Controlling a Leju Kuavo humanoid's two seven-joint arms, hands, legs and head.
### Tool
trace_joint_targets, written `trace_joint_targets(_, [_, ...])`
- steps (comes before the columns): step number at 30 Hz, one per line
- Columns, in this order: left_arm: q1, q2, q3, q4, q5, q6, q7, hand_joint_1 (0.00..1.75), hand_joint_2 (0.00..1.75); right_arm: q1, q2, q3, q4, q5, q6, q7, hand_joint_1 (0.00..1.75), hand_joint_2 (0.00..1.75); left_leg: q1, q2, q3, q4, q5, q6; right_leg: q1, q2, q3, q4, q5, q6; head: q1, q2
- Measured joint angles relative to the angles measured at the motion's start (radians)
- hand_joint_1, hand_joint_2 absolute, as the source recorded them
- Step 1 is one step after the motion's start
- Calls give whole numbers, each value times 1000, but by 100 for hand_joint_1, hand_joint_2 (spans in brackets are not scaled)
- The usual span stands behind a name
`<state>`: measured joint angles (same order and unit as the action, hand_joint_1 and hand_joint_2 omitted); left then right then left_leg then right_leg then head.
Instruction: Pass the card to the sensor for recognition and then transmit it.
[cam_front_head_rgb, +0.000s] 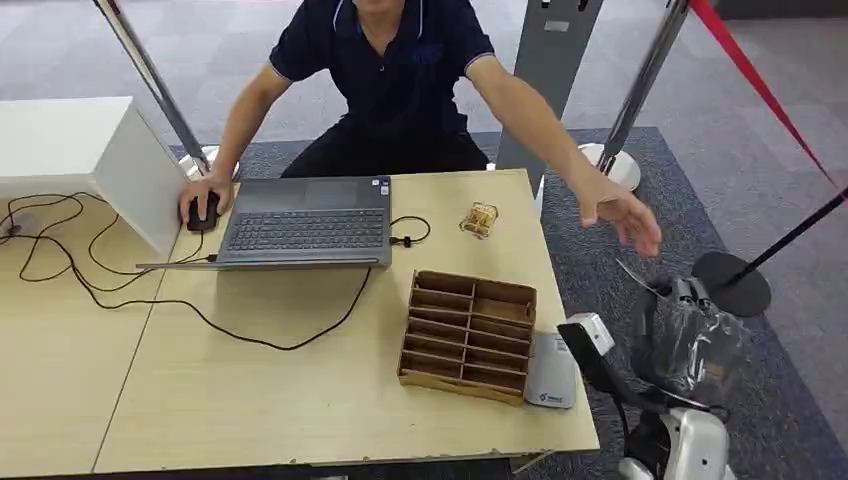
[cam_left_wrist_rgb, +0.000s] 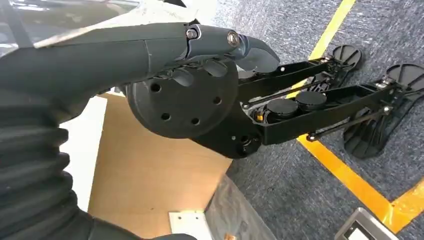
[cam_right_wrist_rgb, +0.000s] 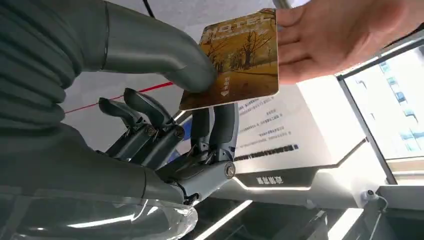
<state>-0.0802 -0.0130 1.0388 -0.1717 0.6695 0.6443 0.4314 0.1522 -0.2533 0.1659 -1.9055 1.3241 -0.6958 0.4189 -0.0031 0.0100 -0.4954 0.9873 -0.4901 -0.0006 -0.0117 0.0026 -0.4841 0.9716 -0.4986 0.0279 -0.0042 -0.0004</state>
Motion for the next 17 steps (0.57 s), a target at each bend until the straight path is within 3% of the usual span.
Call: trace_joint_targets(17, [-4,4,0,0,0,0,-19,0,175,-87,97,67,79,-57,0,-123,175,175,0,0,0,0,0,0,0,0,0,0,0,0,0,0])
